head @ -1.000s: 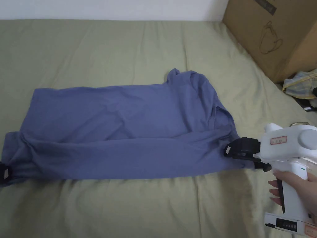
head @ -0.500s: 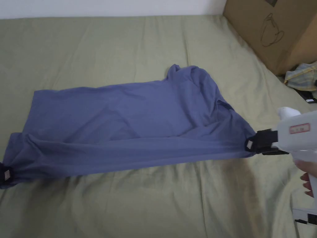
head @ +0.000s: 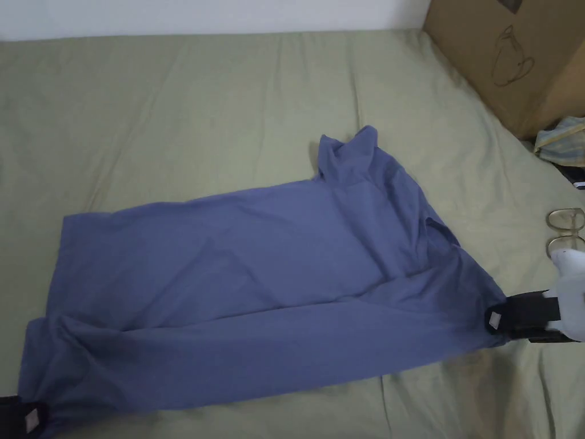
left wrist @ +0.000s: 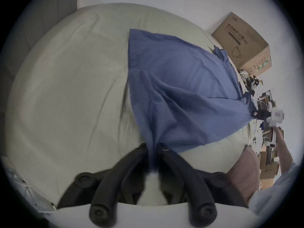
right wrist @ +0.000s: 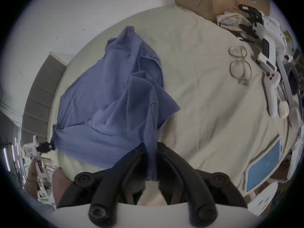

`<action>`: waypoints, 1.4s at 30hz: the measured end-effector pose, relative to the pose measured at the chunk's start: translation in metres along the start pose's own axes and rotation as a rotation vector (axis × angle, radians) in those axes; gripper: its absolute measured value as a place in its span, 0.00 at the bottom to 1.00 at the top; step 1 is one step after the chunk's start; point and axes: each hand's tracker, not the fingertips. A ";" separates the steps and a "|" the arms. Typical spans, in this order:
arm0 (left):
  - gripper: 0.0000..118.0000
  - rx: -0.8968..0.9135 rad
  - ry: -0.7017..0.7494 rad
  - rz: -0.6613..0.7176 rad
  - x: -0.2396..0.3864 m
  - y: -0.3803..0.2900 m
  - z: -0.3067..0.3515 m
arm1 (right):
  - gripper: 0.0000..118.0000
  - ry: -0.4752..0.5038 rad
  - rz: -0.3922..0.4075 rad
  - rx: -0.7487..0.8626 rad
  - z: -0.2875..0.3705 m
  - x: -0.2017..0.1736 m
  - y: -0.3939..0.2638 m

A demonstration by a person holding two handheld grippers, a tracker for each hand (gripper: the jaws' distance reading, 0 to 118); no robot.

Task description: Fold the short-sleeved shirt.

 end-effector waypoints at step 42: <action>0.85 0.004 0.197 -0.129 0.000 0.270 -0.141 | 0.00 -0.132 0.230 0.179 -0.044 -0.098 0.084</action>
